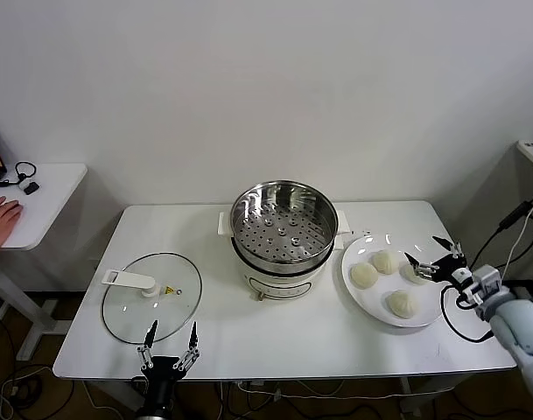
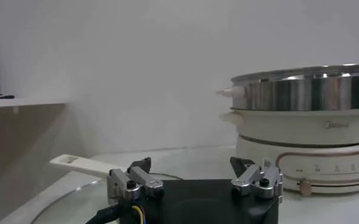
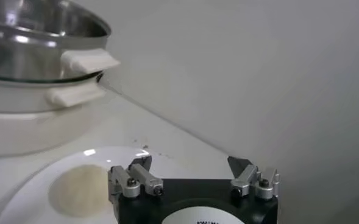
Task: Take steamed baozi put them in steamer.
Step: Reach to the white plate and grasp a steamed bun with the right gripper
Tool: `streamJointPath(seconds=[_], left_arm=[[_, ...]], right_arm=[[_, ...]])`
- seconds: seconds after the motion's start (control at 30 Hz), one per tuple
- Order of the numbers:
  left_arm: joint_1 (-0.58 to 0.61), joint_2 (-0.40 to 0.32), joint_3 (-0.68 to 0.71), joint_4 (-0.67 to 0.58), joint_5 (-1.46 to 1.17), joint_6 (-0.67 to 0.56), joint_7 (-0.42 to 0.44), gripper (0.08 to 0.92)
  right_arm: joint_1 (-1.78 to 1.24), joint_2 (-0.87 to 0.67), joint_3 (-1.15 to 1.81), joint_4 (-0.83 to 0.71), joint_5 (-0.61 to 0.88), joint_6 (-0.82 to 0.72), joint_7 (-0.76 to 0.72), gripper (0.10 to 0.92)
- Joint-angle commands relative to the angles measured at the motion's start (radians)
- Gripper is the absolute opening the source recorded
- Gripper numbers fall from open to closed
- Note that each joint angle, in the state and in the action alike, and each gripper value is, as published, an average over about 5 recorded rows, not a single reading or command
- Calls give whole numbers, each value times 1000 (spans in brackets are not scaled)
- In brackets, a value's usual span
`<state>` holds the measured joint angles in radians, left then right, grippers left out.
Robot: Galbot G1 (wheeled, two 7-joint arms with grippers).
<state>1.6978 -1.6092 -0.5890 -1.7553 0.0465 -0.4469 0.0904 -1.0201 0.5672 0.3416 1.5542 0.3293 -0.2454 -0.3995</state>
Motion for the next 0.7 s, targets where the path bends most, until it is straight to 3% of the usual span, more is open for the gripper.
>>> streamJointPath(seconds=[0.03, 0.23, 0.43, 0.7], left_arm=[[2, -26, 9, 5, 12, -9, 0, 823], [5, -23, 8, 3, 21, -19, -1, 823], [5, -22, 16, 6, 29, -27, 0, 823], [9, -25, 25, 12, 48, -47, -1, 823]], right_arm=[[515, -213, -505, -123, -50, -96, -243, 823], [971, -232, -1016, -224, -15, -23, -387, 823], [1425, -138, -1558, -371, 20, 83, -541, 823], [1655, 36, -1906, -567, 55, 236, -672, 823]])
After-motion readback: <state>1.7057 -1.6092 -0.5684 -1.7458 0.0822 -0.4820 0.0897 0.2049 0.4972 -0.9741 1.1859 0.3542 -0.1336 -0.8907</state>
